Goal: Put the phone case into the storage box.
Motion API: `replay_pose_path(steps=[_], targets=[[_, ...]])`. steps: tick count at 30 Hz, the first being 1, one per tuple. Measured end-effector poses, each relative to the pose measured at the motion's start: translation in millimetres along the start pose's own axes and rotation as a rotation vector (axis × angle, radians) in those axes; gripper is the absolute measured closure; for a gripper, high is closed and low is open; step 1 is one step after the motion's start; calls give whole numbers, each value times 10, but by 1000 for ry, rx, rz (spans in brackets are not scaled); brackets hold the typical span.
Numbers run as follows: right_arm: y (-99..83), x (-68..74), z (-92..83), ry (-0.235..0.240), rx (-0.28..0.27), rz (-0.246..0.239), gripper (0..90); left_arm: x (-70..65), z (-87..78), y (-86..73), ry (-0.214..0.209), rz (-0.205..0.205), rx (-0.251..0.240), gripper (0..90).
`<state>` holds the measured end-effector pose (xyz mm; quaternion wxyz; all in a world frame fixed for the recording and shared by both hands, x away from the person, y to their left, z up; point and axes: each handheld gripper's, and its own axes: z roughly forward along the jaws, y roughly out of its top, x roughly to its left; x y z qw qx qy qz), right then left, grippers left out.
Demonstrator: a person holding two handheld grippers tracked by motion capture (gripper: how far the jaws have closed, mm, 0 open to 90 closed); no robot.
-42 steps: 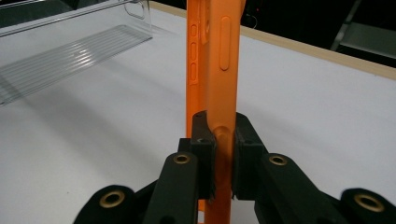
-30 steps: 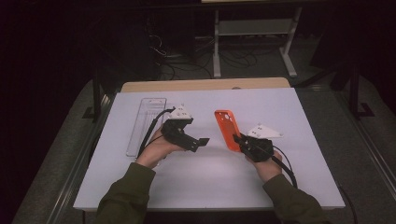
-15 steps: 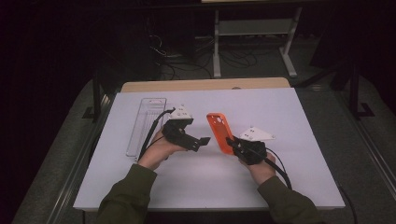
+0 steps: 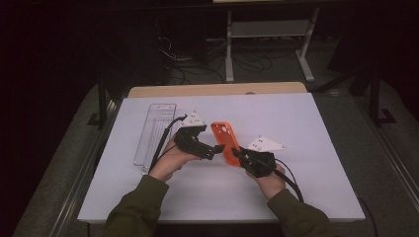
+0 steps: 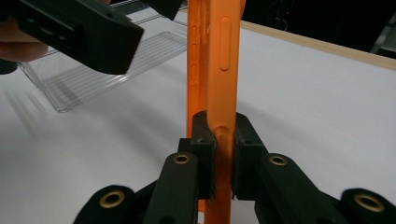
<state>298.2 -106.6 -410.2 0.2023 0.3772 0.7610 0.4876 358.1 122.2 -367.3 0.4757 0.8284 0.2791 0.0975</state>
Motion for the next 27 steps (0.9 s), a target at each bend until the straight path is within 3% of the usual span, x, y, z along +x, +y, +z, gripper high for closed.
replay_pose_path(steps=[19, 27], targets=[[0, 111, 21, 26, 7, 1, 799, -41, 76, -11, 4, -43, -65, 0], [-4, 133, 31, 30, 6, -20, 799, -72, 127, -22, 6, -64, -81, 0]])
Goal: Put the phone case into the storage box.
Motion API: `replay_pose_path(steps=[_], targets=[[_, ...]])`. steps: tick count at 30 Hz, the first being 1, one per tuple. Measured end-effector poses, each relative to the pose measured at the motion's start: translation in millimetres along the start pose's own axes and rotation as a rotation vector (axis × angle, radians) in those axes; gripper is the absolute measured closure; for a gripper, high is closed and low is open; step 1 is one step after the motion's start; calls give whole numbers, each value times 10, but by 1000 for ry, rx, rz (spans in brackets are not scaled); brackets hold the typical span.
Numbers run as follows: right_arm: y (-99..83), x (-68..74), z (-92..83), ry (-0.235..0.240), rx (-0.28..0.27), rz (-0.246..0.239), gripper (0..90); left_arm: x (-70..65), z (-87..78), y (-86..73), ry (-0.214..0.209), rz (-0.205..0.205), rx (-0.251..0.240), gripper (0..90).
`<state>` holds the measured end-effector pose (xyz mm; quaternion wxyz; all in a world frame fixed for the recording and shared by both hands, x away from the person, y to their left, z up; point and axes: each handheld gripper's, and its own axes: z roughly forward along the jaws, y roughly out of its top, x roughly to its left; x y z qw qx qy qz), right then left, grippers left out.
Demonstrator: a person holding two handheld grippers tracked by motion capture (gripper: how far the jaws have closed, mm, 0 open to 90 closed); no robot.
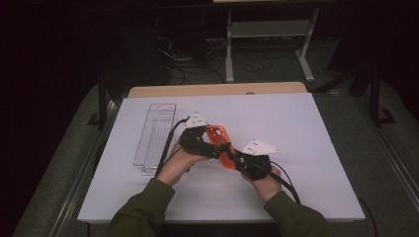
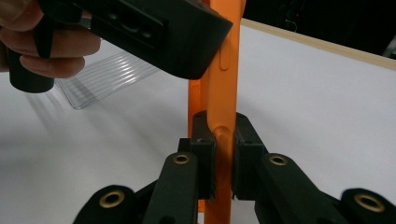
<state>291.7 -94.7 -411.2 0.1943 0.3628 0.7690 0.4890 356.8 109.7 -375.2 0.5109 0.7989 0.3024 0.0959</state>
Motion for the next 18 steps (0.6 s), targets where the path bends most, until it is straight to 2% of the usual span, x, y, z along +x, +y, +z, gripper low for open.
replay_pose_path(steps=[1, 5, 8, 10, 13, 18], targets=[[-1, -7, -2, -6, 1, -13, 799, -1, 1, 0, -2, 1, 1, 0], [-2, -8, -4, -6, 2, -14, 799, -6, 11, -2, -4, -5, -5, 0], [-5, -2, -2, -6, 6, -11, 798, -12, 17, -6, -9, -28, -21, 0], [-7, 2, 3, -7, 7, -16, 797, -7, 14, 0, -11, -24, -28, 0], [-11, 28, 12, -3, 14, -12, 796, -4, 23, 1, -14, -37, -40, 0], [-23, 43, 30, -8, 25, -35, 794, -4, 37, -4, -22, -71, -52, 0]])
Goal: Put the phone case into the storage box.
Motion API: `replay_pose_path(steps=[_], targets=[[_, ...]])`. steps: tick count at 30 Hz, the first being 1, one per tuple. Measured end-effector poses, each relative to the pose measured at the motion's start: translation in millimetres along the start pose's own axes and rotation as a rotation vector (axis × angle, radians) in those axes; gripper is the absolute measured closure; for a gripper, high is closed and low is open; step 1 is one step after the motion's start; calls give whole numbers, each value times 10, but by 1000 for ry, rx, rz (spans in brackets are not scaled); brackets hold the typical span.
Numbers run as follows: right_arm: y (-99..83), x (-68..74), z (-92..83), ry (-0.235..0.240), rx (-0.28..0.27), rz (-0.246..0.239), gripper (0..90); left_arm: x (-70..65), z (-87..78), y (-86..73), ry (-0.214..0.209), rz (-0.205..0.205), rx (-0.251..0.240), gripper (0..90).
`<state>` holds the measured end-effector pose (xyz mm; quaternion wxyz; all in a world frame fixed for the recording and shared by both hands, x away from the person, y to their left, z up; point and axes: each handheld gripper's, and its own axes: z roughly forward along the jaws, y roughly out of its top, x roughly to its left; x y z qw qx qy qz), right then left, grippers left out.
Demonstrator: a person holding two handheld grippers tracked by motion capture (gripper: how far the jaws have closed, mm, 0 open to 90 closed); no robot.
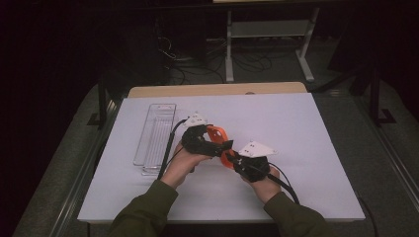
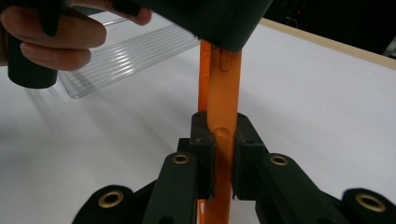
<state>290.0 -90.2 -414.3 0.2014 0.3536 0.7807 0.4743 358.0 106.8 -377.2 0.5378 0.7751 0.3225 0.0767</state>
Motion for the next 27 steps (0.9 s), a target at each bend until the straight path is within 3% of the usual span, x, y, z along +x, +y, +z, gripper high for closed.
replay_pose_path(steps=[6, 16, 24, 27], targets=[[-18, 15, 28, -3, 13, -4, 793, -14, 15, -5, -4, -23, -10, 0], [-30, 22, 34, -6, 19, -17, 792, -32, 19, -8, 13, -11, -4, 0], [-34, 20, 31, -11, 19, -26, 790, -31, -22, -3, 40, 22, -25, 102], [-36, 18, 32, -14, 21, -34, 789, -36, -28, -1, 36, 16, -26, 114]])
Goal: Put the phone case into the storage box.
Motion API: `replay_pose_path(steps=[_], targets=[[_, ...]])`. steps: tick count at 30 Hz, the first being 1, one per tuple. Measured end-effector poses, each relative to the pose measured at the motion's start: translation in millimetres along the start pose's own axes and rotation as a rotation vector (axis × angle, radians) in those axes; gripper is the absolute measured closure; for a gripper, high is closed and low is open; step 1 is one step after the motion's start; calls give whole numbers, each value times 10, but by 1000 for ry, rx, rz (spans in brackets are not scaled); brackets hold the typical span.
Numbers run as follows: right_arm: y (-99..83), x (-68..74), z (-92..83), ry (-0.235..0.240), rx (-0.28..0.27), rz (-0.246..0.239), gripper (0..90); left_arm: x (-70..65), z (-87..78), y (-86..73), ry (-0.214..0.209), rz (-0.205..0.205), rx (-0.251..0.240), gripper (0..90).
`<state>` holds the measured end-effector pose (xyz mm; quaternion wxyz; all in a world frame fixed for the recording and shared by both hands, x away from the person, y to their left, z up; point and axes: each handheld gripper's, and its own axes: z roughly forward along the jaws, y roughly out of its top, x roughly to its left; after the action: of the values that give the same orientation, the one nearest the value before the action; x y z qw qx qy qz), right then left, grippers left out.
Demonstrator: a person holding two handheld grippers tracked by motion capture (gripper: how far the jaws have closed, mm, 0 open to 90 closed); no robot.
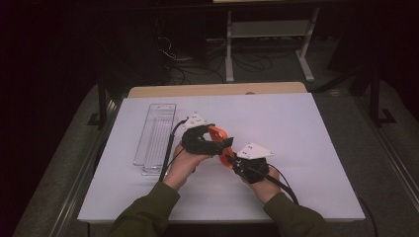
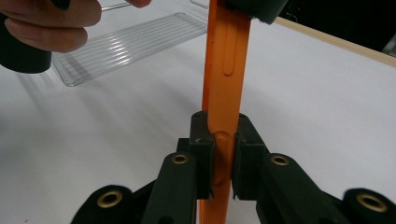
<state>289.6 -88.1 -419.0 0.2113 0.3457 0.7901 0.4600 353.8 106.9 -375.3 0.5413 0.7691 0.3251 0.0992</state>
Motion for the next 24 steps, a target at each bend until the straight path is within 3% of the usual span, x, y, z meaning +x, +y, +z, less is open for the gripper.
replay_pose_path(steps=[19, 24], targets=[[3, -3, 0, 1, 2, -1, 770, -33, -8, 19, -8, 6, -7, 138], [3, -5, 3, 0, 5, -2, 715, -38, -10, 25, -7, 40, -10, 143]])
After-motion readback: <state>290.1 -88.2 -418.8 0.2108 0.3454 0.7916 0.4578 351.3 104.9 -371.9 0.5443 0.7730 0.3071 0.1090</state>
